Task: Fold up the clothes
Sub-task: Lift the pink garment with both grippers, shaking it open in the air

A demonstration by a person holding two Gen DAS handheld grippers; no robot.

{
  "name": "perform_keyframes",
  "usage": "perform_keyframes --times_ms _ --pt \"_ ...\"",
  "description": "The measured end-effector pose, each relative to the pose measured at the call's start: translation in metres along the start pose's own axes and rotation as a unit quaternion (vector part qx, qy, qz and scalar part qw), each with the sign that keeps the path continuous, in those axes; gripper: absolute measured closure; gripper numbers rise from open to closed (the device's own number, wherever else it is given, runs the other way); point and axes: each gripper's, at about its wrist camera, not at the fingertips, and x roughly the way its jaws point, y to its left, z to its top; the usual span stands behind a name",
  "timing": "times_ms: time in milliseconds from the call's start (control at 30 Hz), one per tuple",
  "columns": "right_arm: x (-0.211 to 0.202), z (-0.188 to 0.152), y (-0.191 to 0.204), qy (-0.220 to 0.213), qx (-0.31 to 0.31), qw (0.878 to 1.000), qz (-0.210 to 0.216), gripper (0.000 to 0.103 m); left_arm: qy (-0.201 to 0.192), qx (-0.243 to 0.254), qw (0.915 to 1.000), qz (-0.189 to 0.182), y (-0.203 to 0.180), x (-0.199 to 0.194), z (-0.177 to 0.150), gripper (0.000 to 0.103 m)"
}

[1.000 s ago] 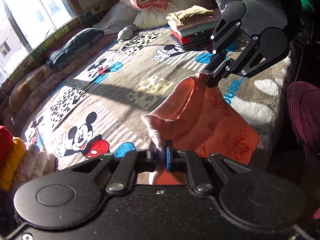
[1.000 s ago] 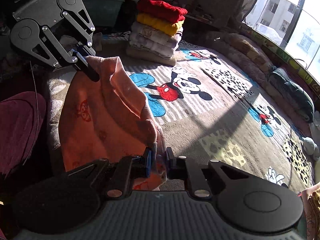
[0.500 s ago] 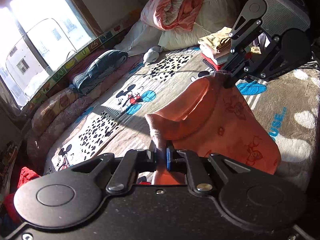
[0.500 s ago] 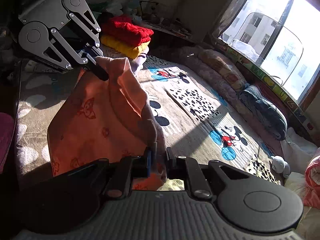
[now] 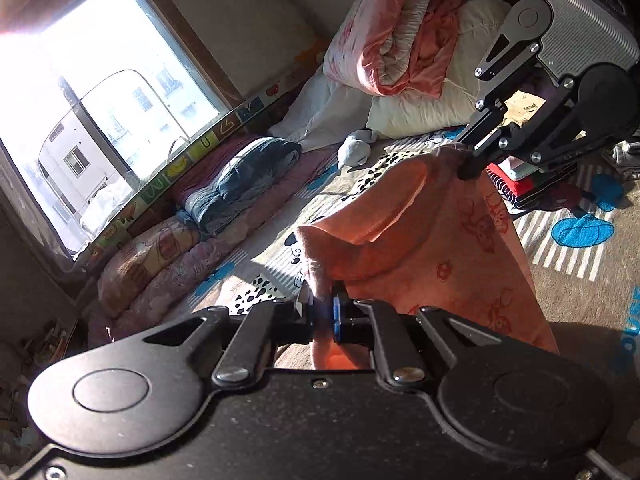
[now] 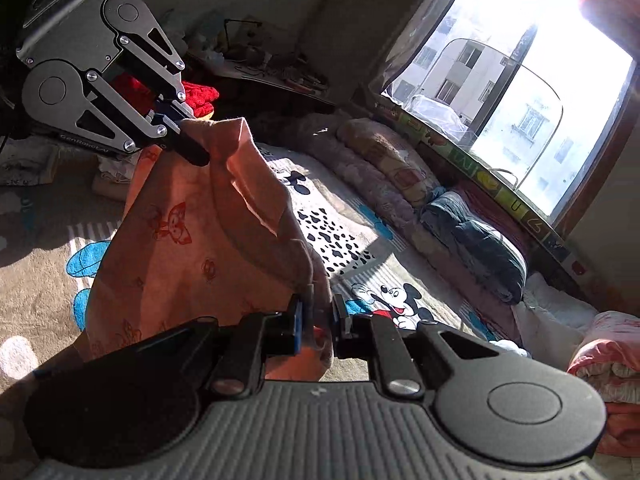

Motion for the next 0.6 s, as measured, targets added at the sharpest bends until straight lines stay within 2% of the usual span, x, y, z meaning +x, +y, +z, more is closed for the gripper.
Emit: perform_keyframes --times_ms 233,400,467,600 --pt "0.045 0.021 -0.044 -0.010 0.007 0.999 -0.045 0.088 -0.010 0.005 0.9985 0.053 0.031 0.050 0.029 0.096" --pt "0.082 0.035 -0.078 -0.018 0.021 0.995 -0.097 0.088 -0.015 0.001 0.9946 0.102 0.051 0.095 0.050 0.096" --pt "0.093 0.037 -0.089 -0.024 0.028 0.993 -0.114 0.088 -0.021 -0.004 0.9936 0.111 0.054 0.108 0.055 0.096" --pt "0.102 0.017 -0.083 -0.027 0.025 0.994 -0.106 0.088 -0.024 0.013 0.9930 0.115 0.044 0.122 0.038 0.096"
